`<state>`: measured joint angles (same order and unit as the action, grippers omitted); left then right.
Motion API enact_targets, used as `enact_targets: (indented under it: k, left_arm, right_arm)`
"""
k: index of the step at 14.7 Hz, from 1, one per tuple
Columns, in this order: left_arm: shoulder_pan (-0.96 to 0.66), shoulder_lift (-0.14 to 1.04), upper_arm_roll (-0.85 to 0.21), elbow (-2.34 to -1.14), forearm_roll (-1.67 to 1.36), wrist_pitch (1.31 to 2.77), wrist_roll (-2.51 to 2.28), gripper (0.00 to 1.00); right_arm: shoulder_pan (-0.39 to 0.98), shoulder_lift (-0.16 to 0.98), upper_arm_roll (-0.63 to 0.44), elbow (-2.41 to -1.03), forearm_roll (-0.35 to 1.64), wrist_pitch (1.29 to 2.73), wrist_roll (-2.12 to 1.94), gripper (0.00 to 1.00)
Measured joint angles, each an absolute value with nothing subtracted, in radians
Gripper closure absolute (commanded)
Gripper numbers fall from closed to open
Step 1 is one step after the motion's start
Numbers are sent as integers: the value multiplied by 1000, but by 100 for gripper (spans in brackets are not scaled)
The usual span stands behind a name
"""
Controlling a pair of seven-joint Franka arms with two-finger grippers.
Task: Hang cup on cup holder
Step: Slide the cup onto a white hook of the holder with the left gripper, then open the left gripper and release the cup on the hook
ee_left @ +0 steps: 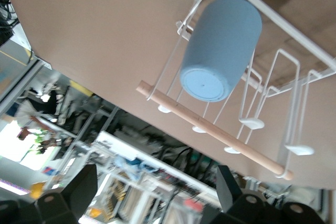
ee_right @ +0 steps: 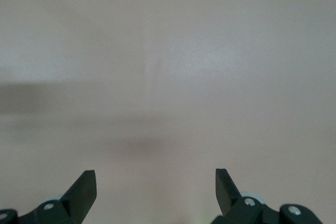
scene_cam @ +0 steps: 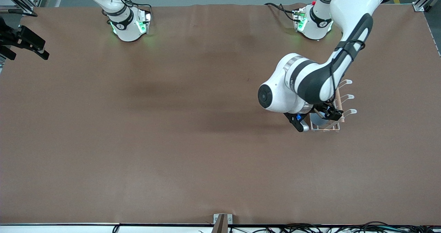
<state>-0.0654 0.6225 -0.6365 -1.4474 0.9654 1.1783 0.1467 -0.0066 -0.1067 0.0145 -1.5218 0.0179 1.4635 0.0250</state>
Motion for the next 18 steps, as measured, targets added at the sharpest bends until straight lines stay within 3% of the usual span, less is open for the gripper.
enact_targets:
  k: [8, 16, 18]
  left_arm:
    - [27, 572, -638, -1225, 699, 1187, -37, 0]
    - [237, 451, -637, -1204, 366, 1409, -263, 0]
    - [236, 386, -578, -1207, 347, 1465, -262, 0]
  right_arm:
    - [-9, -107, 10, -1522, 31, 1465, 25, 0]
    - [-9, -106, 8, -1523, 32, 1464, 25, 0]
    - [-9, -106, 8, -1524, 33, 1464, 25, 0]
